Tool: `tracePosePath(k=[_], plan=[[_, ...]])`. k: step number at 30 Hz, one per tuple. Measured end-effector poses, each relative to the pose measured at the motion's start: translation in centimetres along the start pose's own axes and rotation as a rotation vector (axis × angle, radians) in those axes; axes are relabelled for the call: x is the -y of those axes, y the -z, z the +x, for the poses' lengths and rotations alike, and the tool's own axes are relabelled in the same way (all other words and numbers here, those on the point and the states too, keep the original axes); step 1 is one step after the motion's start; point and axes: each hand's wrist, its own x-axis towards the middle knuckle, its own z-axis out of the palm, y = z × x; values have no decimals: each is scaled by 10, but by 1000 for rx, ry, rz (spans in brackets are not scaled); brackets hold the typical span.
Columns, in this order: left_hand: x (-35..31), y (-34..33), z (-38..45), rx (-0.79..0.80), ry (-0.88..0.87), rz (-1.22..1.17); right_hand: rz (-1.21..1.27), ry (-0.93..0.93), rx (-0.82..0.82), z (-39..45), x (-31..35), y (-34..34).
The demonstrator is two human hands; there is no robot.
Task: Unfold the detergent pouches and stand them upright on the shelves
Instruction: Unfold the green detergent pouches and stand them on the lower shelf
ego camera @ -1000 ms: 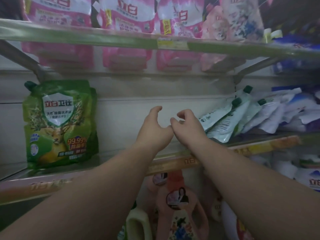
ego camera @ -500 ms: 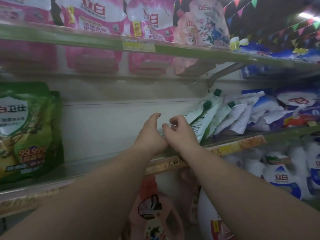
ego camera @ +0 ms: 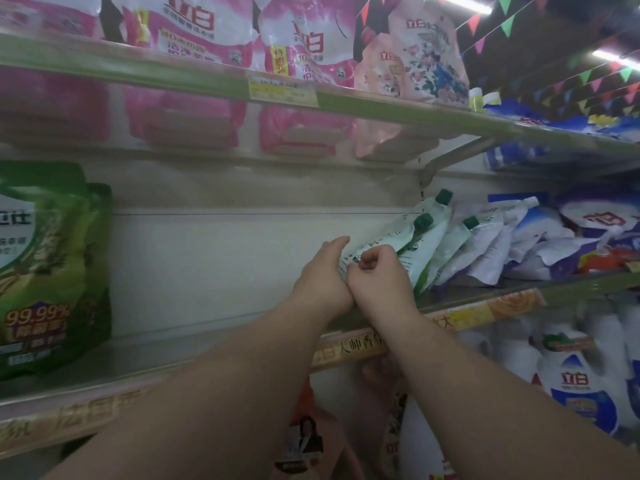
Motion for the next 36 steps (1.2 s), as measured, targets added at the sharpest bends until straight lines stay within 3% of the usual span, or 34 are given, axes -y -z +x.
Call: tracePosePath(k=[12,24,36], plan=[[16,-9,17,73,-31,239,-113,84,-121,-7,-8,-10],[10,1,30,159,-67,665,-302,44,-32,-12,1,-8],[17,1,20,68,-42,568,-343,7,13,-11,6,-9]])
